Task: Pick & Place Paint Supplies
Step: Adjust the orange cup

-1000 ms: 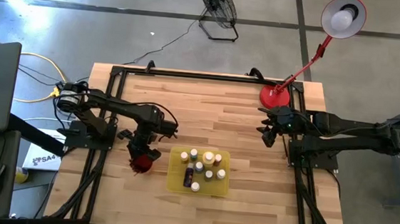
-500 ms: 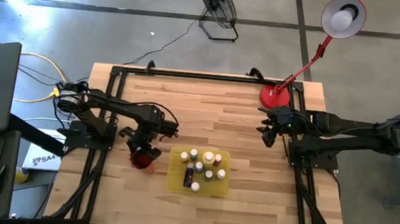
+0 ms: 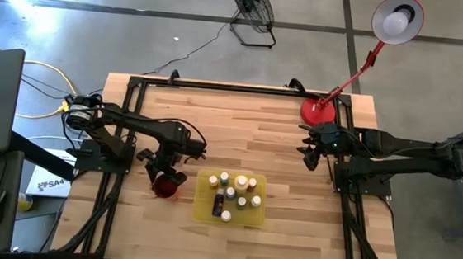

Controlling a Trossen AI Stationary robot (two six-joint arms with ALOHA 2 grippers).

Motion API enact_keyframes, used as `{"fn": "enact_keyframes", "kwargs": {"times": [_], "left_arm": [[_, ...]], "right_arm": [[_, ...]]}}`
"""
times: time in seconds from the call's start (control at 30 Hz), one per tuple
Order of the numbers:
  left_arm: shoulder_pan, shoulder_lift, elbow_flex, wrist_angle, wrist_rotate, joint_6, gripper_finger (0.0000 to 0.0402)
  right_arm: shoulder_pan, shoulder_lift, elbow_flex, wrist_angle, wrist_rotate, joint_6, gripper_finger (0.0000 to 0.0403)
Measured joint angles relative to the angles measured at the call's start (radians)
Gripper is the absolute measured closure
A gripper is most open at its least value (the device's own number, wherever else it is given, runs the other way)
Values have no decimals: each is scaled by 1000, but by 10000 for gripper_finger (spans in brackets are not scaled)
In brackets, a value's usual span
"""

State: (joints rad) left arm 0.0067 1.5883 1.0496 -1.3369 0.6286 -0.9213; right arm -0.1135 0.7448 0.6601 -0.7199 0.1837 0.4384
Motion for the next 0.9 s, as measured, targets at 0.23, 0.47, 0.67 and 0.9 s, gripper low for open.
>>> {"fn": "enact_keyframes", "kwargs": {"times": [0.23, 0.47, 0.67, 0.9], "left_arm": [[0, 0, 0, 0, 32, -1, 286], [0, 0, 0, 3, 27, 0, 286], [0, 0, 0, 9, 6, 0, 286], [0, 0, 0, 34, 5, 0, 286]], "right_arm": [[0, 0, 0, 0, 0, -15, 229], [0, 0, 0, 0, 0, -17, 229], [0, 0, 0, 0, 0, -17, 229], [0, 0, 0, 0, 0, -17, 229]]}}
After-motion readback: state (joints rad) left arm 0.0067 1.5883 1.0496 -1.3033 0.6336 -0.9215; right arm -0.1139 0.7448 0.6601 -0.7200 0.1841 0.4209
